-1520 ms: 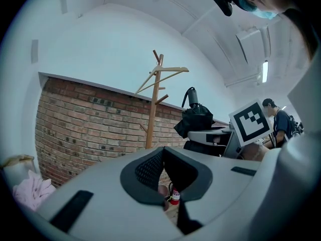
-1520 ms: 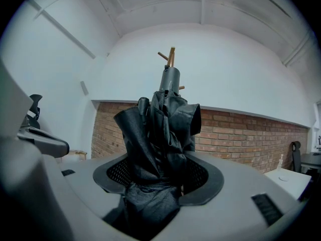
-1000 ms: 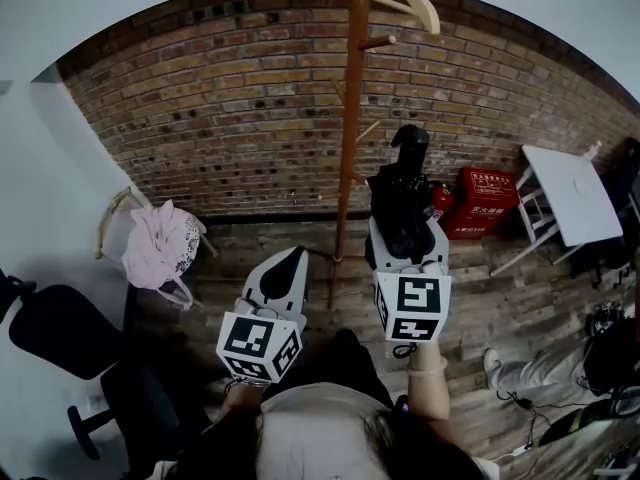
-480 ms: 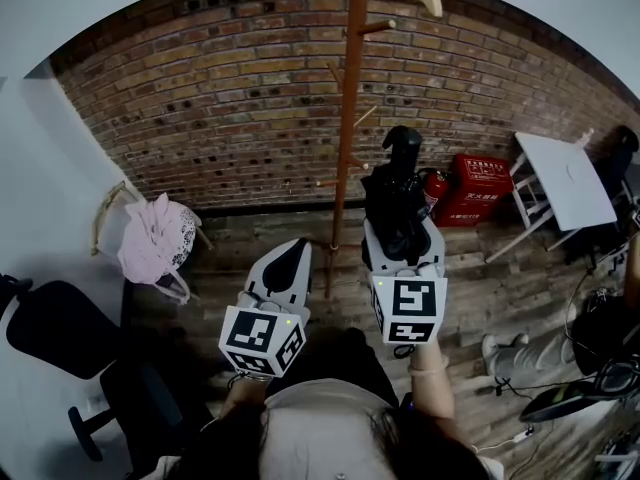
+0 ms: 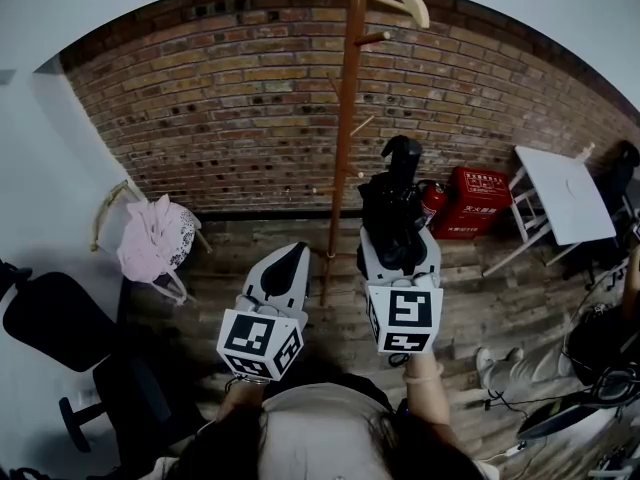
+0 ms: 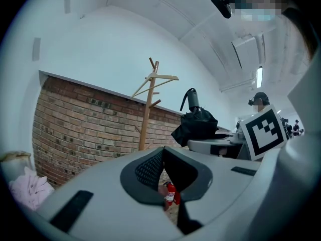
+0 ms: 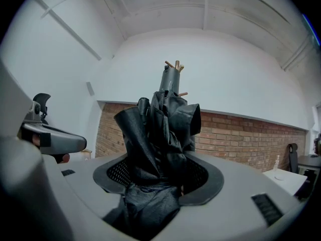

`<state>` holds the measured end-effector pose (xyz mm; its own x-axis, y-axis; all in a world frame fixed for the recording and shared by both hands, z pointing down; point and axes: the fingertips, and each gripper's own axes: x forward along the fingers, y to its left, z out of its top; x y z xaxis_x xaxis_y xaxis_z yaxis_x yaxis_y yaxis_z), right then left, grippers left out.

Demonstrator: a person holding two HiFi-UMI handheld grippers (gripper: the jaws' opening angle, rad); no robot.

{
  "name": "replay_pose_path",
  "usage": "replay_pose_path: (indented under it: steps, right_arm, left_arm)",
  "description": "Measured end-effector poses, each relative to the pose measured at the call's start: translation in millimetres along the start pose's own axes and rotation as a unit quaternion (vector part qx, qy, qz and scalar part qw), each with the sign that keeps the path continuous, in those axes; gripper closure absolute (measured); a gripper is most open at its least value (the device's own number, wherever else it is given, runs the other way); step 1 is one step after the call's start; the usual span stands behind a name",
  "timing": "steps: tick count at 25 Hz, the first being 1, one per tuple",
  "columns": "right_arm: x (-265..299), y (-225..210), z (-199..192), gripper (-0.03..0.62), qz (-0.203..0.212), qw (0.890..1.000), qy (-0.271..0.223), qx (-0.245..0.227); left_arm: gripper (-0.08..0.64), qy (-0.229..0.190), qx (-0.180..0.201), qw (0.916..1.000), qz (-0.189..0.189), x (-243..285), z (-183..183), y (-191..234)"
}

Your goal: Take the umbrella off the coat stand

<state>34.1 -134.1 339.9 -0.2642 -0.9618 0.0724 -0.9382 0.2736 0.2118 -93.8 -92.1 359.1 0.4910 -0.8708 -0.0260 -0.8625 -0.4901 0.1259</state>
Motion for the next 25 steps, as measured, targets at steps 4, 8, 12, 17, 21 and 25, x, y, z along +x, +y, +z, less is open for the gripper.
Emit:
replay_pose_path:
  steps: [4, 8, 12, 17, 21, 25]
  right_arm:
    - [-10.3, -7.0, 0.1, 0.308, 0.009, 1.0, 0.0, -0.003]
    - [-21.8, -15.7, -3.6, 0.308, 0.018, 1.0, 0.004, -0.003]
    - [-34.4, -23.2, -8.5, 0.308, 0.028, 1.0, 0.008, -0.004]
    - [-45.5, -28.8, -16.3, 0.308, 0.041, 0.999, 0.01, 0.001]
    - [-50.9, -28.2, -16.8, 0.308, 0.052, 0.999, 0.011, 0.004]
    - [-57.1, -27.8, -17.1, 0.308, 0.06, 0.998, 0.01, 0.006]
  left_arm:
    - [0.551, -0.002, -0.002, 1.0, 0.008, -2.3, 1.8, -14.5]
    - [0.551, 0.002, -0.008, 0.9998, 0.016, -4.7, -3.1, -31.2]
    - [0.551, 0.006, -0.013, 0.9996, 0.025, -8.7, -7.4, -47.8]
    - [0.551, 0.01, -0.017, 0.9991, 0.037, -14.9, -13.6, -63.7]
    - [0.551, 0.015, -0.019, 0.9987, 0.044, -20.3, -15.3, -72.0]
    - [0.551, 0.013, -0.019, 0.9985, 0.05, -25.0, -13.2, -79.3]
